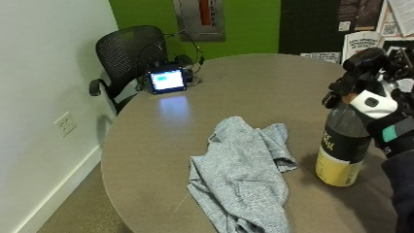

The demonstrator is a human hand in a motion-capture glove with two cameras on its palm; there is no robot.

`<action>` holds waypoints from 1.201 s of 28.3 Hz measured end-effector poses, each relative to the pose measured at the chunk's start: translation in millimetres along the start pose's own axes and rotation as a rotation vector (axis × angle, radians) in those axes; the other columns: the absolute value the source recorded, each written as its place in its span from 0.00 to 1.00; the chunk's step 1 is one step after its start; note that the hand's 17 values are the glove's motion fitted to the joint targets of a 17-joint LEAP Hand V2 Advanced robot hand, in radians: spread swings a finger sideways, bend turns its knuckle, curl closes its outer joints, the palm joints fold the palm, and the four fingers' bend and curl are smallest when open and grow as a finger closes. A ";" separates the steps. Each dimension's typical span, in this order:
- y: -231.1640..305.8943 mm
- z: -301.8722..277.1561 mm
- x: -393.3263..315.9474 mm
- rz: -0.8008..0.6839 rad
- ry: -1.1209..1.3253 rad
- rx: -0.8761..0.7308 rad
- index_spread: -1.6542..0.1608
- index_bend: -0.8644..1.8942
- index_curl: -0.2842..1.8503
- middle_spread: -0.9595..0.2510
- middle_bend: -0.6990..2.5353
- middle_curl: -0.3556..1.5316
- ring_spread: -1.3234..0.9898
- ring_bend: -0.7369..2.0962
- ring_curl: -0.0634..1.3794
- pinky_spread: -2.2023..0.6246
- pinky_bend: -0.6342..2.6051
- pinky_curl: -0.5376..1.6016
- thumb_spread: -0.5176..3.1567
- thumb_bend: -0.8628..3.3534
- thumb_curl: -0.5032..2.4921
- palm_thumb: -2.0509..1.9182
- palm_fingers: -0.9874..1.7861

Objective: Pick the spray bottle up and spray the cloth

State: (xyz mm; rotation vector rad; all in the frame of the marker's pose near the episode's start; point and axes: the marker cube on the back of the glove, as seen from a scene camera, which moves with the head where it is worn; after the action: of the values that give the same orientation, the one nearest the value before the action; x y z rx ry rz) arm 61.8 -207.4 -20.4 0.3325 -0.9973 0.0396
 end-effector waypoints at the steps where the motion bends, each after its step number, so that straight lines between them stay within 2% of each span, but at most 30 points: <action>1: -2.2 1.4 -3.0 -0.011 -0.001 0.006 0.76 0.44 0.28 0.69 0.35 0.41 0.50 0.42 0.29 0.75 0.30 0.41 0.36 0.20 0.36 0.77 0.83; 17: -8.1 4.5 -24.0 -0.041 0.074 0.186 0.76 0.43 0.33 0.67 0.37 0.44 0.48 0.45 0.33 0.71 0.30 0.42 0.29 0.20 0.39 0.76 0.84; 26: -10.0 5.6 -22.0 -0.061 0.075 0.204 0.76 0.43 0.35 0.67 0.38 0.44 0.48 0.46 0.34 0.71 0.31 0.42 0.28 0.20 0.40 0.76 0.84; 34: 2.2 10.5 -13.5 -0.031 0.130 0.158 0.76 0.43 0.36 0.67 0.38 0.44 0.48 0.46 0.34 0.70 0.31 0.43 0.27 0.20 0.41 0.76 0.84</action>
State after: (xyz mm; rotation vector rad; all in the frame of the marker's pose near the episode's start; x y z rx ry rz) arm 45.4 -206.8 -25.8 0.4845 -0.8617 0.1107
